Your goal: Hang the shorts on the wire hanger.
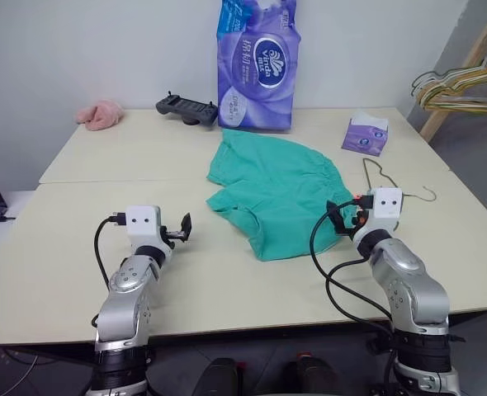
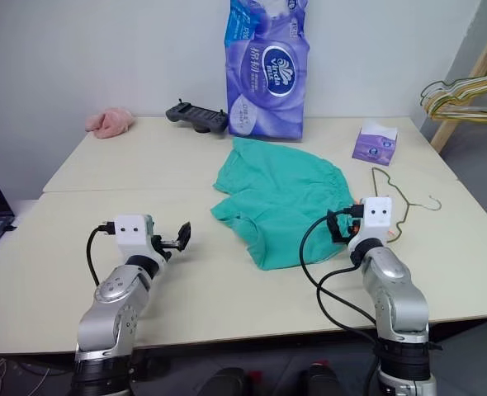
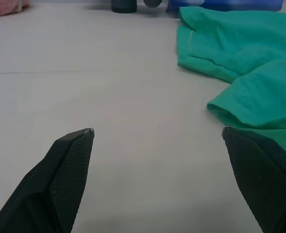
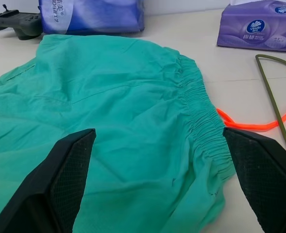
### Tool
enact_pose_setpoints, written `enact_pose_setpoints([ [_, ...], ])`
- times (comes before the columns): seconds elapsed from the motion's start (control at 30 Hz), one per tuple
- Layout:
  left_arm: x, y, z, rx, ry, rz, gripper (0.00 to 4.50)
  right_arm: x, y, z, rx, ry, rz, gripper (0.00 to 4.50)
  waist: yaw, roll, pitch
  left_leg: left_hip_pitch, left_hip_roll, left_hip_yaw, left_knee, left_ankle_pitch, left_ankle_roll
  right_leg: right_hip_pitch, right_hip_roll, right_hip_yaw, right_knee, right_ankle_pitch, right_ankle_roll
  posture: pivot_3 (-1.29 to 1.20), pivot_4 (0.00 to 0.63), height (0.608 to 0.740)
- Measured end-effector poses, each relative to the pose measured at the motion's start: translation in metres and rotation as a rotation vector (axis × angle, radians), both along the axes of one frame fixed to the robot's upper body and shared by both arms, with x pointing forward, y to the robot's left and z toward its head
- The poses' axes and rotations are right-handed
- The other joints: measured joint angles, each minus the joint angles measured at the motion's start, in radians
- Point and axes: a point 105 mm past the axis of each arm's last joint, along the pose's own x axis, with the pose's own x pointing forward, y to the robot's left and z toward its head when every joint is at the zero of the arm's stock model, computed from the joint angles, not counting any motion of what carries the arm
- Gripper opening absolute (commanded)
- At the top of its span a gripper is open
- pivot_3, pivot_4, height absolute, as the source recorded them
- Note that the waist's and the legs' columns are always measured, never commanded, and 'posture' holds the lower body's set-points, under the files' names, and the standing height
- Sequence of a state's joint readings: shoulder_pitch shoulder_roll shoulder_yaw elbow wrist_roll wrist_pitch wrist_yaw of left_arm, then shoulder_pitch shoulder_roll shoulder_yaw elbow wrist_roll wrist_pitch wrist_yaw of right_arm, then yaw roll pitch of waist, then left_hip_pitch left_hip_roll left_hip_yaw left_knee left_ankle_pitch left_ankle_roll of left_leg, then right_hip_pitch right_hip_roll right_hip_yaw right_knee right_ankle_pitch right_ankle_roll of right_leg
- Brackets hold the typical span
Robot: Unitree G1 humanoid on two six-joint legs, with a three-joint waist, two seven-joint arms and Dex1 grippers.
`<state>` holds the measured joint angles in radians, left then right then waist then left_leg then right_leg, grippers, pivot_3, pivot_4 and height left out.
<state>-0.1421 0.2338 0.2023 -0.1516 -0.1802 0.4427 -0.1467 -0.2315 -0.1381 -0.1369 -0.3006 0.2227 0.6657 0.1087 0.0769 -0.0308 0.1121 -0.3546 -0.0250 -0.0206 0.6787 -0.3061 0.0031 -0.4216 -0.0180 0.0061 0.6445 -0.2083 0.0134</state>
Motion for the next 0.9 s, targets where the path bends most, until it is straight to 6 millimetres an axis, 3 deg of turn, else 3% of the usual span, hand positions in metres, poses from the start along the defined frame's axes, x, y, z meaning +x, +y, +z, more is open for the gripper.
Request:
enact_pose_setpoints([
  [0.3,0.001,-0.007,0.003,-0.018,-0.003,-0.071,4.5,-0.006,-0.008,-0.004,-0.063,0.015,0.038,4.49,-0.002,0.0,0.0,0.0,0.0,0.0,0.0,0.0,0.0,0.0,0.0,0.0,0.0,0.0,0.0,0.15,0.047,0.74],
  [0.47,0.006,-0.047,0.038,0.219,-0.083,-0.517,4.5,-0.021,-0.023,-0.001,-0.429,0.029,0.377,4.49,-0.002,0.0,0.0,0.001,-0.002,0.0,0.001,0.0,0.0,0.002,0.001,-0.001,-0.001,-0.001,0.001,0.13,0.049,0.74],
  [0.57,0.004,-0.071,0.055,0.445,-0.158,-0.805,4.5,-0.023,-0.037,-0.002,-0.588,0.04,0.54,4.49,-0.006,0.0,0.0,0.006,-0.002,0.003,0.0,0.0,0.001,0.005,0.003,0.001,-0.002,-0.002,0.0,0.12,0.044,0.74],
  [0.73,-0.007,-0.085,0.042,0.711,-0.177,-1.137,4.5,-0.028,-0.047,-0.014,-0.802,0.054,0.779,4.49,-0.03,0.0,0.0,0.008,0.001,0.007,-0.001,0.0,0.001,0.007,0.004,0.005,-0.002,-0.003,0.0,0.1,0.038,0.74],
  [0.9,-0.007,-0.099,0.031,0.847,-0.201,-1.334,4.5,-0.021,-0.04,-0.032,-0.938,0.036,0.93,4.49,-0.033,0.0,0.0,0.008,0.001,0.008,0.0,0.0,0.001,0.006,0.004,0.006,-0.001,-0.001,0.0,0.08,0.027,0.74],
])
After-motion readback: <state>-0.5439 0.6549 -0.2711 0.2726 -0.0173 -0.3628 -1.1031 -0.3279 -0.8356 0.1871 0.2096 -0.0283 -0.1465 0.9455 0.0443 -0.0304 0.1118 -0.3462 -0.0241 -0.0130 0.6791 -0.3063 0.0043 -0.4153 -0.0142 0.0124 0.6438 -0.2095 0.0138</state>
